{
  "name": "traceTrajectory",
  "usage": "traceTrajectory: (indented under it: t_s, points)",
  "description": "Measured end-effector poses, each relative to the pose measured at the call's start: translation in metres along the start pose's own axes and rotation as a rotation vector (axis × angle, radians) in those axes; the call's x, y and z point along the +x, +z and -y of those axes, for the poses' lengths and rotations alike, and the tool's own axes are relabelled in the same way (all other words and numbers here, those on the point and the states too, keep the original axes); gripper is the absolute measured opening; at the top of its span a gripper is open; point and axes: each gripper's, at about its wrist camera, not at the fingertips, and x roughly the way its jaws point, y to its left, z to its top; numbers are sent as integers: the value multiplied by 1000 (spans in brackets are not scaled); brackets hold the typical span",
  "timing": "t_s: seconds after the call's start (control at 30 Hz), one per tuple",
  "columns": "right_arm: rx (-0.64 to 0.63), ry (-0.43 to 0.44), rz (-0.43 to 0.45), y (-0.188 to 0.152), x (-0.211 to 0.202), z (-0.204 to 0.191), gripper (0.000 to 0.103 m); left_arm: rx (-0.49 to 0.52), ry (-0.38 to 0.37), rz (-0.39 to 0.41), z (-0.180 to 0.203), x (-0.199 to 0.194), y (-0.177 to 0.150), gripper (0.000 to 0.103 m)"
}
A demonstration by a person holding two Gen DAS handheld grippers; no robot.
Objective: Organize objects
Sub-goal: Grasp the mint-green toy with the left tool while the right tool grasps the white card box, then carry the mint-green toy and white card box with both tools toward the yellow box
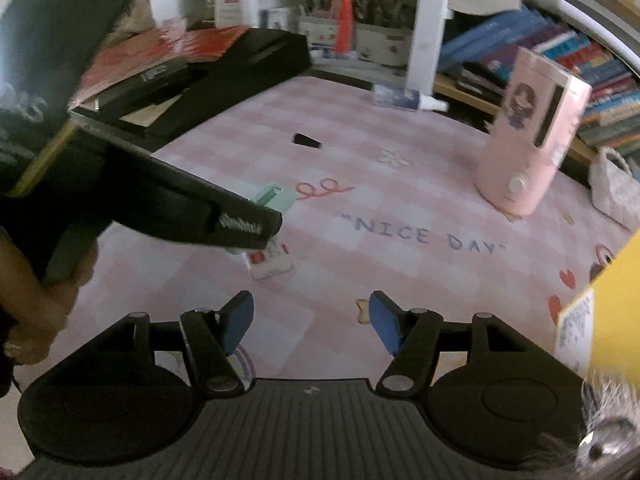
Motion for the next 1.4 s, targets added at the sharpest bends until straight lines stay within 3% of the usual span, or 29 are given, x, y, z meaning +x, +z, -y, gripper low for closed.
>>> traceTrajectory:
  t_s: [0.27, 0.47, 0.53, 0.6, 1.1, 1.4]
  points:
    - [-39, 33, 27, 18, 37, -21, 58, -126, 46, 2, -41, -40, -15, 23]
    - [9, 56, 16, 24, 58, -20, 42, -161, 48, -4, -53, -56, -29, 23]
    - [2, 53, 21, 25, 58, -21, 28, -162, 38, 4, -54, -60, -31, 23]
    - [8, 55, 9, 26, 56, -22, 28, -157, 28, 20, -54, -65, -30, 23]
    - [235, 26, 97, 17, -57, -6, 28, -83, -111, 111, -32, -105, -46, 23]
    - [242, -6, 84, -15, -98, -36, 28, -90, -150, 140, -33, -139, -79, 23]
